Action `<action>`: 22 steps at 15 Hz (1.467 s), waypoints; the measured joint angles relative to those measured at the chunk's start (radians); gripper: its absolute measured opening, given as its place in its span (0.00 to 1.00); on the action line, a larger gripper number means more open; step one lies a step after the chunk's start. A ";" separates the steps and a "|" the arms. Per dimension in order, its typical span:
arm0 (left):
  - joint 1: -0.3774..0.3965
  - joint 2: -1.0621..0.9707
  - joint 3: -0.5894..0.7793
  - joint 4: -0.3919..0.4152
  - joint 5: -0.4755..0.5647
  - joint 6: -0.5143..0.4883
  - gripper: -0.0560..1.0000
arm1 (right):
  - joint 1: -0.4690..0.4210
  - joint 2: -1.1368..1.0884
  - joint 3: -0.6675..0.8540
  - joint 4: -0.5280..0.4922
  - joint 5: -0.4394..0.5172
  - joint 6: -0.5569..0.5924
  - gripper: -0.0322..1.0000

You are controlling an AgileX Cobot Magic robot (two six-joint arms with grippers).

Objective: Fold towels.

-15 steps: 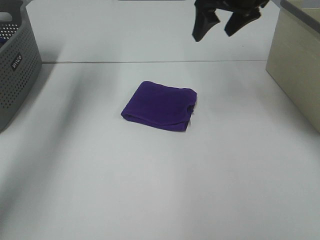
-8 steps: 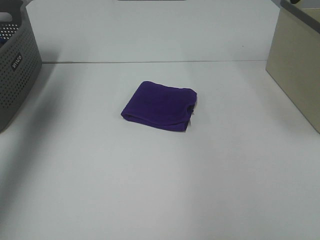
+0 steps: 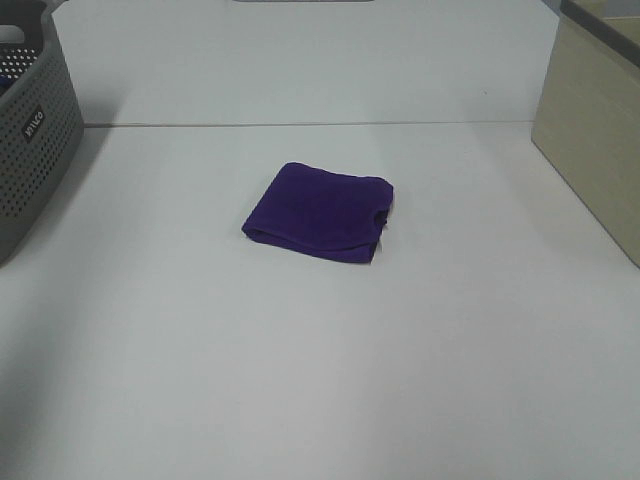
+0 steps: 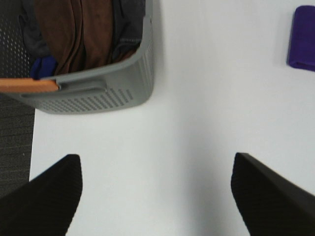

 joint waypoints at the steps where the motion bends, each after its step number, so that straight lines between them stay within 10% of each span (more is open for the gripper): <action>1: 0.000 -0.097 0.079 0.007 0.000 0.000 0.78 | 0.000 -0.098 0.071 0.000 -0.037 -0.002 0.87; 9: 0.000 -0.772 0.541 0.012 -0.050 -0.001 0.78 | 0.000 -0.660 0.473 0.020 -0.151 0.013 0.87; 22: 0.000 -0.902 0.598 -0.056 -0.066 -0.001 0.78 | 0.000 -0.699 0.556 0.029 -0.146 0.043 0.87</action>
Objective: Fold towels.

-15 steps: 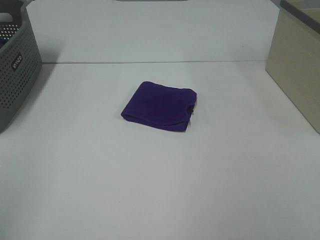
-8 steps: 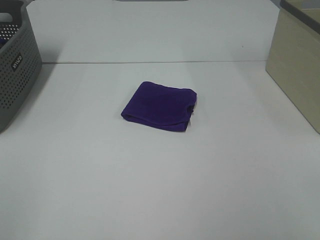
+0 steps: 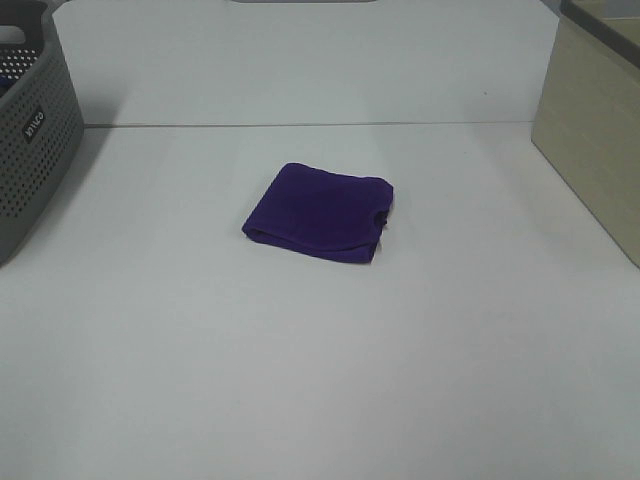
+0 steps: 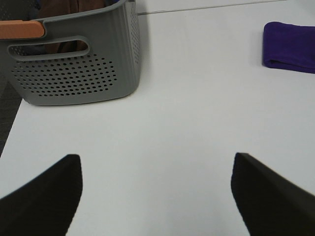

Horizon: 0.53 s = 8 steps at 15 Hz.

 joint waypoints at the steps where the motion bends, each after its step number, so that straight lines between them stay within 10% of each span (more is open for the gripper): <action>1: 0.001 0.000 0.000 0.000 0.000 0.000 0.78 | 0.000 0.000 0.000 0.000 0.000 0.000 0.87; 8: 0.066 0.000 0.000 -0.041 -0.002 0.000 0.78 | 0.000 0.000 0.000 -0.012 0.000 0.000 0.87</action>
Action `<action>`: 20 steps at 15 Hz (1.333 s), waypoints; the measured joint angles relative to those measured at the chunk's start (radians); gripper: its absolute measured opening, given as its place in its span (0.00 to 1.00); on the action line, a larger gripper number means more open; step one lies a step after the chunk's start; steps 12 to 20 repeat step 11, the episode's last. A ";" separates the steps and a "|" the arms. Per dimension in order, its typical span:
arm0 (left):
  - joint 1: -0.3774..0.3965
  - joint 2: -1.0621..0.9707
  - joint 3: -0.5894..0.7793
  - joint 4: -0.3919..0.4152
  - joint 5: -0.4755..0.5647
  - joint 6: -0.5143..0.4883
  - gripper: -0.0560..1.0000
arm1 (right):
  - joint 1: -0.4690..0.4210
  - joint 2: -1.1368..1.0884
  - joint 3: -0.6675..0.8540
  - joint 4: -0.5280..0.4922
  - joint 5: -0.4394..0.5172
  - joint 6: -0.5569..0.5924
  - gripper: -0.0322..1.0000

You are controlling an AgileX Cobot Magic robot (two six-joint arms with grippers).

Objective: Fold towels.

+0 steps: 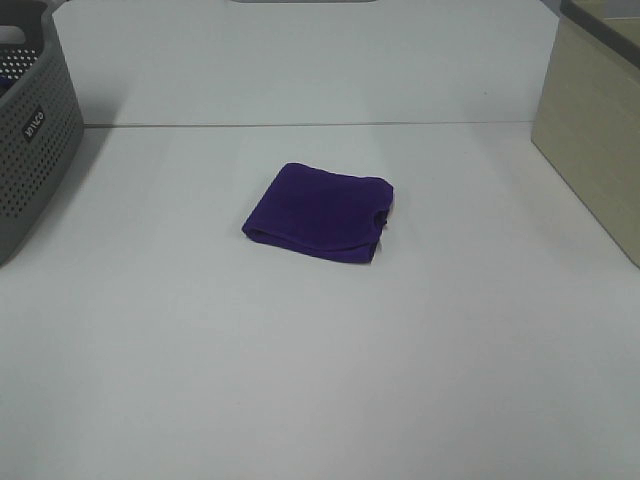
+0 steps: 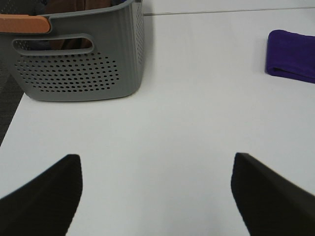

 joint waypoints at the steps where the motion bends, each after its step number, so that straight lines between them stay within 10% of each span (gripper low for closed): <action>1: 0.000 0.000 0.000 -0.001 0.000 0.000 0.78 | 0.000 0.000 0.000 0.000 0.000 0.000 0.87; 20: 0.000 0.000 0.000 -0.001 -0.001 0.000 0.78 | 0.000 0.000 0.000 0.000 0.000 0.000 0.87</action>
